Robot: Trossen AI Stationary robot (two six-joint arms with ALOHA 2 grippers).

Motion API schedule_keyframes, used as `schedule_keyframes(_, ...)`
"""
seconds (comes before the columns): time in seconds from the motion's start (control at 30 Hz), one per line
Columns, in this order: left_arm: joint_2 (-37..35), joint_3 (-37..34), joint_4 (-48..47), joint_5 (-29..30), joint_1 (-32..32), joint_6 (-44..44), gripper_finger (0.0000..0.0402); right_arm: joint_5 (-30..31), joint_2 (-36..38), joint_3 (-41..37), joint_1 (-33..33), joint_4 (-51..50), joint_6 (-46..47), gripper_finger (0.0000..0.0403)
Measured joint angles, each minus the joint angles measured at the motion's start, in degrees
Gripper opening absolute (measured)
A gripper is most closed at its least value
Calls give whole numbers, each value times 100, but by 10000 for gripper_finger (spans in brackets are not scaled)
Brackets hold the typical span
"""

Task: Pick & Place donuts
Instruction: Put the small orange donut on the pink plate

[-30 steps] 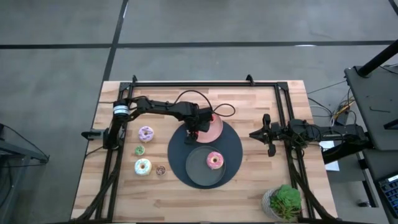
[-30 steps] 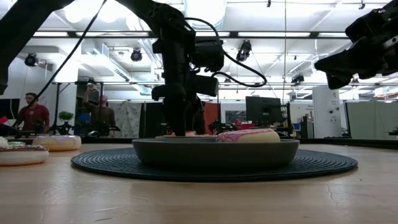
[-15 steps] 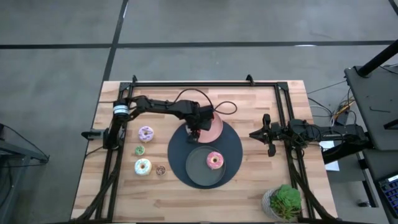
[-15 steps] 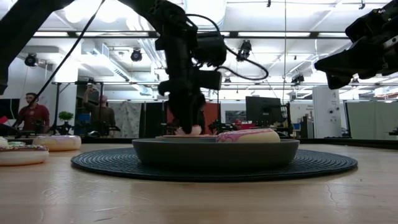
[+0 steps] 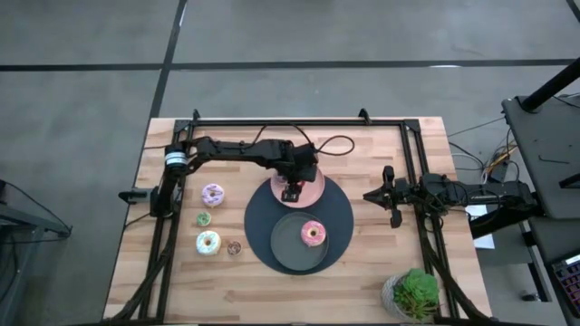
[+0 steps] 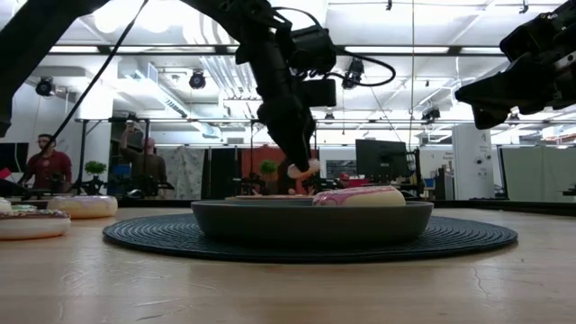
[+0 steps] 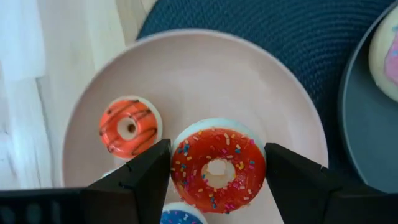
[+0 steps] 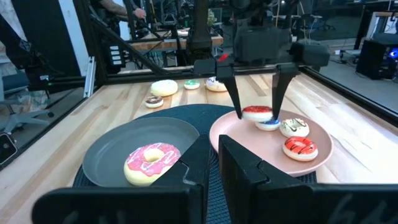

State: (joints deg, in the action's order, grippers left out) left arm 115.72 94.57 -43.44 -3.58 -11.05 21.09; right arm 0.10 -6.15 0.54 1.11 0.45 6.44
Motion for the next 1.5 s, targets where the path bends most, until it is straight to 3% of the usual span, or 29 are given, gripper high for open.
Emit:
schedule_keyframes(0.8,3,33,629,-1,2,-73,222,-1,0,0,0,0,0,29)
schedule_keyframes(1.17,538,678,394,-3,0,-411,222,0,4,0,1,2,-2,29)
schedule_keyframes(1.5,692,662,346,1,0,-342,222,1,2,0,0,0,0,29)
